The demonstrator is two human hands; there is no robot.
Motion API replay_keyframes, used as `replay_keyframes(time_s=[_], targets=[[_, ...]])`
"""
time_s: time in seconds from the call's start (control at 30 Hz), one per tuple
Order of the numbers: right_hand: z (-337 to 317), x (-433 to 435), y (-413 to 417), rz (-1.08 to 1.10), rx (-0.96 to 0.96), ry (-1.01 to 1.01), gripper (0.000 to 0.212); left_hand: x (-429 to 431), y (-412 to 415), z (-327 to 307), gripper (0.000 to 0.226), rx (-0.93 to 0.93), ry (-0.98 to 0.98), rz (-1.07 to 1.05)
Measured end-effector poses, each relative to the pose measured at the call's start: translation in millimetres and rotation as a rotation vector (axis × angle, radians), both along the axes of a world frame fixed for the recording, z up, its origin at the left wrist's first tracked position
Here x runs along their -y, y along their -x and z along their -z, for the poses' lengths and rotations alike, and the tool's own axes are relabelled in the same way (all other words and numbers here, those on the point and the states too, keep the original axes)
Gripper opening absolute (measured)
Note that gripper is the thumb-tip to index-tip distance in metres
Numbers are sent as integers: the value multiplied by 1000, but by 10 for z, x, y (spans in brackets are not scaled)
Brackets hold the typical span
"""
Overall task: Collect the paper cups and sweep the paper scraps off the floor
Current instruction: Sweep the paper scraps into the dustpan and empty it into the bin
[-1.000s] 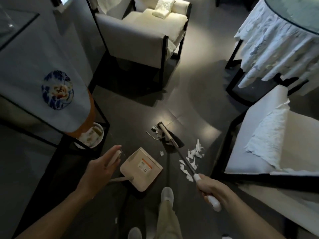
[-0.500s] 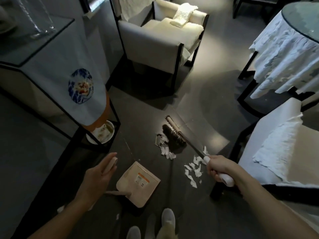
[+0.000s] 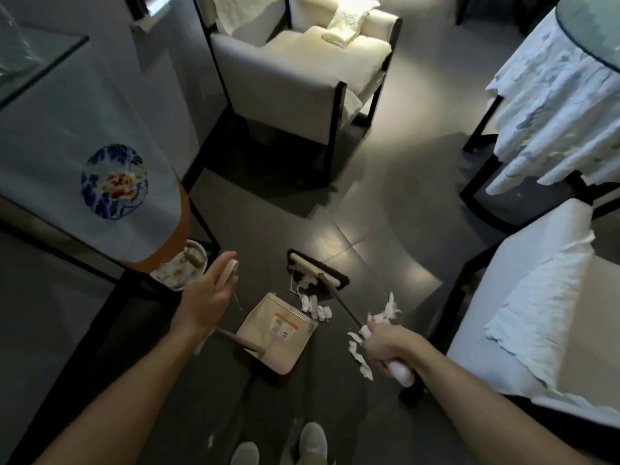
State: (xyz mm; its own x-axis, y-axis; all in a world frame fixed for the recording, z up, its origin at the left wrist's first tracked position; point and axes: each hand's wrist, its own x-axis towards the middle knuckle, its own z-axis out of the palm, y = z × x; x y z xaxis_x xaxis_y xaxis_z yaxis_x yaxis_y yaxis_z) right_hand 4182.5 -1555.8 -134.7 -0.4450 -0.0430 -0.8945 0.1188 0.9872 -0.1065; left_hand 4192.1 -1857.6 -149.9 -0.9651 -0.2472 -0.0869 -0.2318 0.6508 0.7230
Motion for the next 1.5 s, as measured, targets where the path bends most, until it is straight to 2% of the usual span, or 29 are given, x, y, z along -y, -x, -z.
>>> replay_keyframes(time_s=[0.1,0.2,0.33,0.47,0.57,0.7,0.8,0.9,0.97,1.13,1.23,1.37,1.47,1.5], targets=[[-182,-44,-177,15,80,59,57,-94,163,2,40,0,3,37],[-403,-176,-296,348,261,224,61,-112,203,20,42,20,-30,43],[-687,-419,-455,637,346,335,61,-13,152,24,35,9,-46,101],[-887,-433,-827,757,238,368,54,104,107,24,35,0,-4,224],[-929,-428,-1037,890,145,379,51,130,60,9,38,30,-57,344],[-825,-451,-1260,1040,-8,320,58,85,12,-3,37,-59,-1,500],[-709,-477,-1361,1063,-125,253,48,-18,-22,12,42,-24,-37,612],[-548,-531,-1357,999,-230,152,33,-161,-64,19,44,27,-69,730],[-404,-590,-1339,953,-256,86,31,-292,-60,35,39,67,-51,799],[-52,-752,-1367,948,-142,36,23,-717,79,-27,38,87,-16,854],[38,-647,-1534,972,-61,83,32,-984,149,-66,42,78,-28,852],[-105,-390,-1826,1208,75,244,48,-1201,195,-88,38,151,-103,823],[-307,-351,-1951,1316,201,313,58,-1239,196,-98,24,128,-171,827],[-375,-365,-1979,1353,223,343,62,-1236,190,-96,25,91,-148,831]])
